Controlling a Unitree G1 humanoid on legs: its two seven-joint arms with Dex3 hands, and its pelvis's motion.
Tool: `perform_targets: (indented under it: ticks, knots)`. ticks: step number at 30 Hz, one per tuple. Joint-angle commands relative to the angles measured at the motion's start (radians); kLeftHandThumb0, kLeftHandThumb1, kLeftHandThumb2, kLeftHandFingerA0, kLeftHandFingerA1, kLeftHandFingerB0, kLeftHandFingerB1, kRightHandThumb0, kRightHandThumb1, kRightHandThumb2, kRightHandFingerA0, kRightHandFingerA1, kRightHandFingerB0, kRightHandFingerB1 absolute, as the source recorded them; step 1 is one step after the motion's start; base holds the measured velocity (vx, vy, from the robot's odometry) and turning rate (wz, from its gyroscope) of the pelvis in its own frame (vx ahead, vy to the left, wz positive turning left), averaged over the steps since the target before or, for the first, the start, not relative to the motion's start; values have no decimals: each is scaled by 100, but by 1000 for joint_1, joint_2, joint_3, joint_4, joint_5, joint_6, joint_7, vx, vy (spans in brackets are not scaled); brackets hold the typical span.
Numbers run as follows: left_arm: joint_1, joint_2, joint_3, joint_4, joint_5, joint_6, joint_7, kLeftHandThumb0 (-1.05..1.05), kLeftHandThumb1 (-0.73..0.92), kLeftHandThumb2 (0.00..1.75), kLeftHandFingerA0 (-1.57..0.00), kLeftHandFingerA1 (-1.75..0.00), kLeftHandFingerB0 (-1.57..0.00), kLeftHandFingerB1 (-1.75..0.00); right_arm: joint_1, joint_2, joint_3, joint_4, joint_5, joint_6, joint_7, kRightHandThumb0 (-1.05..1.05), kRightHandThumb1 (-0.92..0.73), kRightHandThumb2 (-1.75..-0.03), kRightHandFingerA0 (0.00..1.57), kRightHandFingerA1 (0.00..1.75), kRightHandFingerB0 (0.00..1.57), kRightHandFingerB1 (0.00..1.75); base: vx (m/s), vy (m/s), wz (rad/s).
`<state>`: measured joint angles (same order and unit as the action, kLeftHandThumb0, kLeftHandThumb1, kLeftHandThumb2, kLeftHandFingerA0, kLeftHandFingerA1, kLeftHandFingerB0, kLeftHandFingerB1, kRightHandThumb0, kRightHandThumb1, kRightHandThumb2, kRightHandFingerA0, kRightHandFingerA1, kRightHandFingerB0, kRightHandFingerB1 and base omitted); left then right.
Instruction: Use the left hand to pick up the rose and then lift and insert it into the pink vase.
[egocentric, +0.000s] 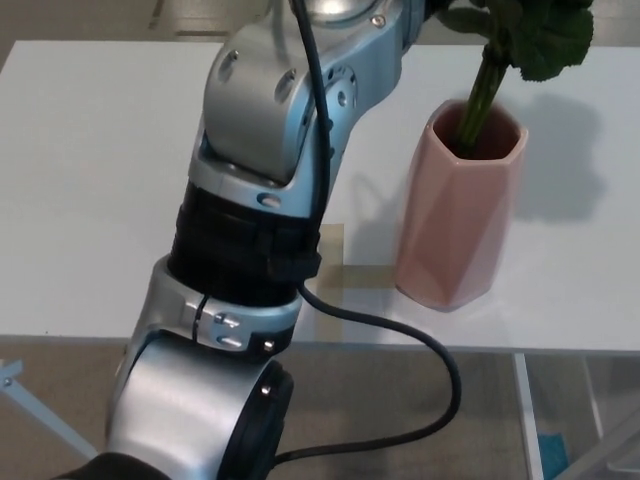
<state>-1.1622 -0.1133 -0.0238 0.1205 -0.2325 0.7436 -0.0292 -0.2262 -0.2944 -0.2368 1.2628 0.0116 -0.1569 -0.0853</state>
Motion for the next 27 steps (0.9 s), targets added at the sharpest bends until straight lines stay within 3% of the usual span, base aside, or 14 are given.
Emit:
perform_targets:
  ticks: [1, 15, 17, 18, 19, 20, 21, 22, 23, 24, 27]
  knots:
    - [31, -9, -17, 1, 18, -46, -8, -14, 81, 70, -98, -140, -81, -89, 12, 2, 3, 2, 5, -1, 14, -20, -55, -55, 71, 52, 60, 47, 0, 0, 0]
    - [85, -4, -64, -29, 40, -29, -13, -16, 82, 67, -105, -137, -80, -90, -4, 2, 11, -1, 3, 4, 9, -21, -55, -56, 72, 52, 61, 47, 0, 0, 0]
    - [95, 4, -75, -24, 48, -37, -18, -17, 82, 68, -107, -133, -84, -84, -5, 3, 9, -3, 6, 2, 15, -21, -55, -55, 71, 52, 61, 47, 0, 0, 0]
    - [97, 9, -81, -22, 53, -41, -19, -17, 83, 65, -110, -125, -87, -67, -7, 2, 9, -3, 6, 3, 15, -21, -55, -55, 71, 52, 61, 47, 0, 0, 0]
    - [99, 17, -88, -19, 53, -32, -29, -36, 68, 63, -102, -54, -55, -39, -9, 1, 9, -2, 6, 4, 14, -20, -55, -55, 71, 52, 61, 47, 0, 0, 0]
    - [101, 26, -93, -17, 49, -17, -42, -36, 68, 63, -102, -54, -55, -39, -10, 0, 8, -2, 6, 4, 13, -20, -55, -55, 71, 52, 61, 47, 0, 0, 0]
    - [100, 30, -96, -16, 44, -4, -53, -39, 65, 59, -77, -45, -38, -33, -10, 1, 9, -2, 6, 4, 13, -20, -55, -55, 70, 52, 60, 47, 0, 0, 0]
    - [94, 40, -104, -13, 37, 18, -74, -32, 37, 92, 0, -48, 0, -48, -11, 1, 9, -2, 6, 4, 13, -20, -55, -55, 70, 52, 60, 47, 0, 0, 0]
    - [87, 53, -114, -9, 29, 44, -100, -32, 37, 92, 0, -48, 0, -48, -11, 2, 9, -2, 6, 4, 13, -20, -55, -55, 70, 52, 60, 47, 0, 0, 0]
    - [66, 105, -148, -5, 10, 95, -188, -76, 46, 80, 0, 0, 0, 0, -11, 1, 6, -1, 9, 5, 13, -21, -55, -55, 70, 52, 60, 47, 0, 0, 0]
    - [57, 166, -185, -4, -8, 106, -281, -76, 43, 83, 0, 0, 0, -1, -14, 2, 1, -1, 13, 8, 13, -20, -55, -55, 70, 52, 60, 47, 0, 0, 0]
